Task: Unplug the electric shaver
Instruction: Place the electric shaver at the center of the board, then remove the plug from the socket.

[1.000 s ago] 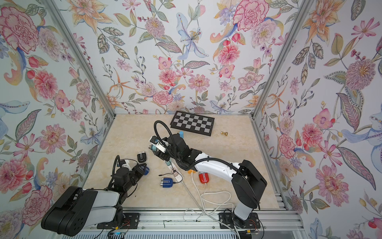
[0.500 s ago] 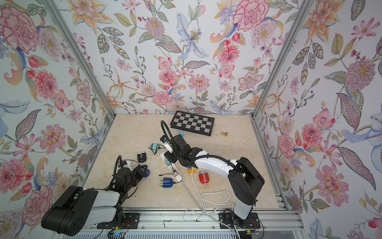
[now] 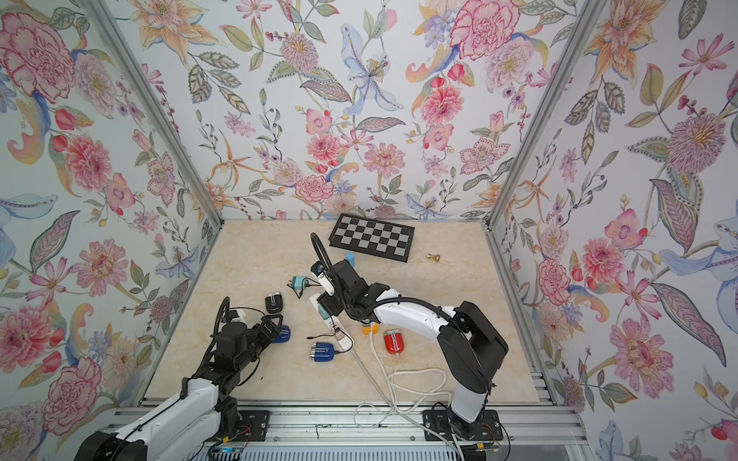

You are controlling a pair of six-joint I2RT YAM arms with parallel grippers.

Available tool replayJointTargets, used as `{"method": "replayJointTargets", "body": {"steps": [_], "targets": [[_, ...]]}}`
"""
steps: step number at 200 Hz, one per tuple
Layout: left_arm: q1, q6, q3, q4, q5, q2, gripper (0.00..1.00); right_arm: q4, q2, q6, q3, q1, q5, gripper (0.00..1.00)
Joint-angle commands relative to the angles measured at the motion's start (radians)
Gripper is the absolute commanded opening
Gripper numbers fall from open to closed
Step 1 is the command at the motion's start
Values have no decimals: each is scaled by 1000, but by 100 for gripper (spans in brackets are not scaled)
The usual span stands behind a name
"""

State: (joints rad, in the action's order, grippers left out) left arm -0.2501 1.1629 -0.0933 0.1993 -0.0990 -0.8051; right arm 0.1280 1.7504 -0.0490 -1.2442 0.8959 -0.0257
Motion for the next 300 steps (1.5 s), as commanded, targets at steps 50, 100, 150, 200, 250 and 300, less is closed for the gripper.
{"method": "replayJointTargets", "body": {"steps": [50,100,150,200,250,300], "targets": [[-39,-201,-303,-313,159,-93,97,201,87,147,-146,39,-37,68],[-118,-281,-514,-256,177,-373,91,284,162,222,-210,52,-79,66],[-115,-244,-467,-119,138,-395,91,310,228,253,-233,55,-111,61],[-113,-232,-469,-41,110,-456,91,337,286,249,-294,50,-99,52],[-104,-167,-384,183,-16,-497,88,361,313,250,-319,48,-73,37],[-97,-91,-286,422,-103,-596,87,385,309,252,-319,37,-35,39]]}}
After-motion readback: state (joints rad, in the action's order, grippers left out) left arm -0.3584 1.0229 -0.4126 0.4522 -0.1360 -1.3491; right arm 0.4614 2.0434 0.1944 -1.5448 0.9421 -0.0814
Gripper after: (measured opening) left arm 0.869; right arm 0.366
